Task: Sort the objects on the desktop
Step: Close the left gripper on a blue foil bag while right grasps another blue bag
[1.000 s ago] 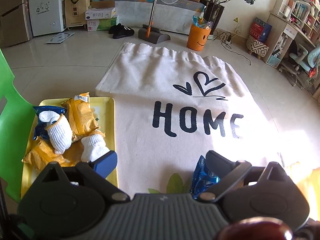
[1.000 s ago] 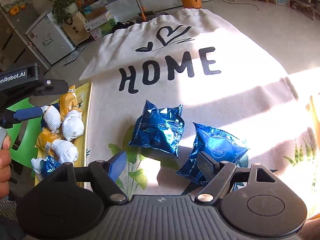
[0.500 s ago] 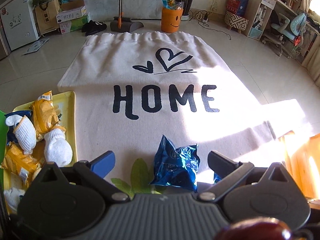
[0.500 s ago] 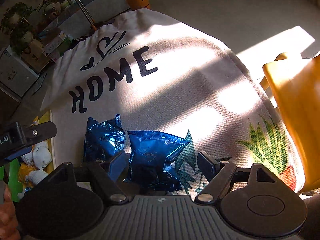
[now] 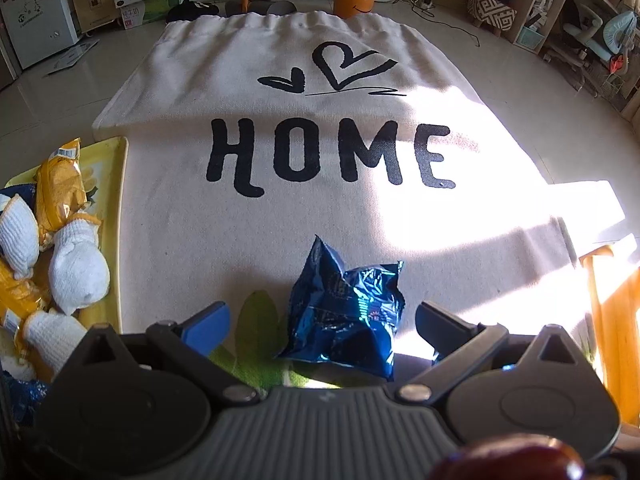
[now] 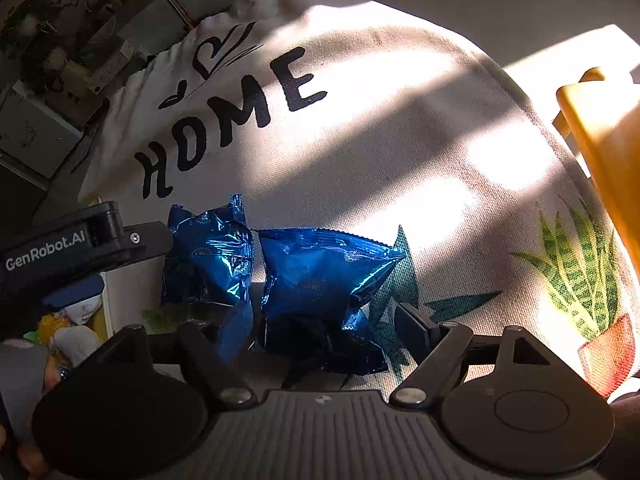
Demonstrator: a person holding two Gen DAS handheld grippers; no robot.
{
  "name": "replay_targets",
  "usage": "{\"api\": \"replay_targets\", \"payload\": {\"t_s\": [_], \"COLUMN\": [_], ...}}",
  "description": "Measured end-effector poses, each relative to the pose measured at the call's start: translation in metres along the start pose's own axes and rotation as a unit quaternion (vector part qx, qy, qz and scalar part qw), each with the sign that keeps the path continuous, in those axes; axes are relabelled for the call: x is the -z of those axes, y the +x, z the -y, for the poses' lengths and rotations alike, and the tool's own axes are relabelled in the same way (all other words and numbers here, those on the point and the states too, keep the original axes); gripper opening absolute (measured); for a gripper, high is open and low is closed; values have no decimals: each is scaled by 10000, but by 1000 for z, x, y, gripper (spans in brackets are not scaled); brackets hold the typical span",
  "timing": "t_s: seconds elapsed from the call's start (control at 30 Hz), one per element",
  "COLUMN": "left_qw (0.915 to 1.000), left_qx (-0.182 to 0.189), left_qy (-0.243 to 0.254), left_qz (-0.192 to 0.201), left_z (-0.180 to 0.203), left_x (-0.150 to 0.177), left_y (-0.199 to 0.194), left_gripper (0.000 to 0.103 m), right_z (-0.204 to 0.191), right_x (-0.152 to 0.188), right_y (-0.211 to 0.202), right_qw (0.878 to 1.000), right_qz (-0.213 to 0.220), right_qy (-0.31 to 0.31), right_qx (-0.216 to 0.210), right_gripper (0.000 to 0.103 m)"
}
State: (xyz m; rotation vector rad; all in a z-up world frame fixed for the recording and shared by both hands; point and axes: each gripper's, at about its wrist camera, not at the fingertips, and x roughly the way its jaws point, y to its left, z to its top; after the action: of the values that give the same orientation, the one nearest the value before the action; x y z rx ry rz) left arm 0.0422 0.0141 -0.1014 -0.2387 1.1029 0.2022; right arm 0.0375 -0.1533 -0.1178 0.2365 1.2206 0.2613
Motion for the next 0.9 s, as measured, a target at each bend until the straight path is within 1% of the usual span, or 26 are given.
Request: {"api": "replay_targets", "payload": {"t_s": [0.07,0.13,0.33,0.4,0.47,0.53,0.63,0.8,0.9], "left_qw": [9999,9999,9992,9989,9987,9985,9980,9964,9961], "left_qx": [-60,-34,-63,-119,-102,-106,-169,-226,-360], "left_qy": [-6,-3,52,113,67,39,33,-49,28], "left_qz": [-124,-162,-386,-449,-488,-535,-603,-821,-809], "left_z": [2,3,11,14,15,15,15,13,16], "left_x": [0,0,-1,-1,-3,-4,-4,-4,-3], "left_y": [8,15,38,45,51,56,62,76,79], "left_gripper": [102,102,102,102,102,102,102,102,102], "right_z": [2,3,10,12,13,13,13,12,11], "right_x": [-1,-2,-12,-15,-17,-18,-20,-19,-20], "right_y": [5,6,5,4,5,6,13,18,19], "right_qw": [10000,10000,9978,9965,9954,9952,9966,9971,9970], "right_qz": [1,61,433,524,589,596,461,391,381], "right_qy": [42,57,67,80,50,33,123,87,45], "right_qx": [-21,13,506,643,758,775,664,652,666], "right_gripper": [79,79,78,78,78,79,81,84,84]}}
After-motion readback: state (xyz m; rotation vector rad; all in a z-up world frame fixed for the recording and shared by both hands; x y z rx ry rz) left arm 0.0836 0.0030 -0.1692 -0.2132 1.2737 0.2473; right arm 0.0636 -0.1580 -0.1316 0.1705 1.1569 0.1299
